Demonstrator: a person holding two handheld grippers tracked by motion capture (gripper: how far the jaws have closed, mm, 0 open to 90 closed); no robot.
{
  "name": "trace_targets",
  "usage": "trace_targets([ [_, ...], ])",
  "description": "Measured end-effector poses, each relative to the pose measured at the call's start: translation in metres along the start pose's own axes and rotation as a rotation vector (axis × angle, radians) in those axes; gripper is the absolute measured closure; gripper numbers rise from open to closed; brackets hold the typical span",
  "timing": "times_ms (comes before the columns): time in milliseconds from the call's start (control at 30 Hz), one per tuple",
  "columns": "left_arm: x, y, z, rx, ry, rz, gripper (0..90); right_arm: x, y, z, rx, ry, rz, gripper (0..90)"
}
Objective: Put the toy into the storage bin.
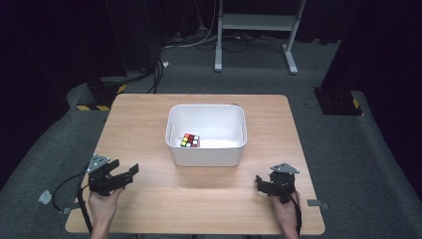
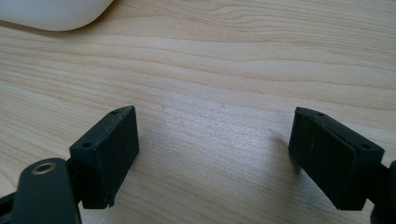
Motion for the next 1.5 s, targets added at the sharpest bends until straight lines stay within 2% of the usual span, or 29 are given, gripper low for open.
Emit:
trace_targets([
  [733, 0.027, 0.022, 0.005, 0.006, -0.043, 0.055, 21.0, 0.0, 0.0, 0.0, 0.001, 0.0, 0.0, 15.9],
  [867, 0.033, 0.026, 0.003, 0.033, -0.072, 0.072, 21.4, 0.0, 0.0, 0.0, 0.001, 0.0, 0.0, 15.9],
  [1067, 0.041, 0.031, 0.002, 0.053, -0.086, 0.094, 21.5, 0.0, 0.0, 0.0, 0.0, 0.0, 0.0, 16.0],
  [1500, 0.052, 0.039, 0.011, 0.03, -0.136, 0.113, 22.0, 0.0, 0.0, 0.0, 0.001, 0.0, 0.0, 16.0],
])
Point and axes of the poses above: each handheld gripper's, and its own axes: x roughly forward along the jaws, y roughly out of its underside, z roughly to its left, the point moved 7 cm from there along x, roughly forward along the jaws, and after that the axes turned 4 degrees about z, right-handed, at the moved point
